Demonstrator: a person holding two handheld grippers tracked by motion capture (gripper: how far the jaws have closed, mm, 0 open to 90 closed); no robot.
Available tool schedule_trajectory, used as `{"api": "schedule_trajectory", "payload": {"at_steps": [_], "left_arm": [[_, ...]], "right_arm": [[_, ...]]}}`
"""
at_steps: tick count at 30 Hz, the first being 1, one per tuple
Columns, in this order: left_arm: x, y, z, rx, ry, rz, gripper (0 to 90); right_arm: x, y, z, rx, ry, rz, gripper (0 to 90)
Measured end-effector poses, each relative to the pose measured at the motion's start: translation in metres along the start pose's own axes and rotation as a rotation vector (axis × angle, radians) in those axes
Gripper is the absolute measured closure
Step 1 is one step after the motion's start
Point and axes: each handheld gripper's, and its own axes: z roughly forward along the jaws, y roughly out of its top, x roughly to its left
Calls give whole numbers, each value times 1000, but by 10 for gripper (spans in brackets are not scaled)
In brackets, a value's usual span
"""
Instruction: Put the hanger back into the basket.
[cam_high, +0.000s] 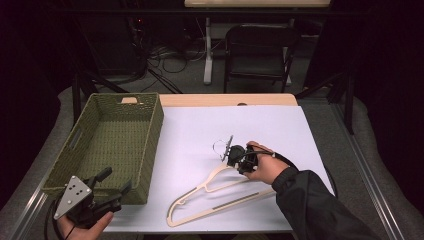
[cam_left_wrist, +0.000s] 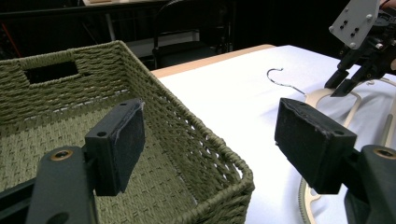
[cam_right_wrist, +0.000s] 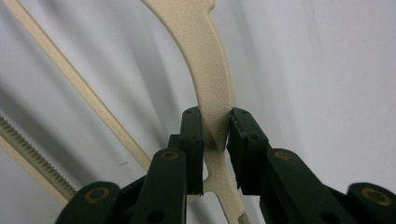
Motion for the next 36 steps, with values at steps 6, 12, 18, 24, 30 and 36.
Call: {"api": "schedule_trajectory", "payload": {"at_steps": [6,12,18,24,30,36], "left_arm": [[-3,2,0,-5,-7,7,246],[-4,2,0,-7,-10,8,247],[-7,3,1,-3,-18,16,247],[-11,5,3,-2,-32,23,250],[-16,9,2,3,-40,42,257],[-21,12,5,6,-58,51,265]], "right_arm": [[2,-1,-5,-24,-21,-21,766],[7,-8,-9,-67,-43,-9,767],[8,-16,-8,-89,-69,-17,767],[11,-21,-13,-141,-100,-32,767],[21,-25,-22,-179,-158,-44,767],[30,-30,-25,-225,-199,-56,767]]}}
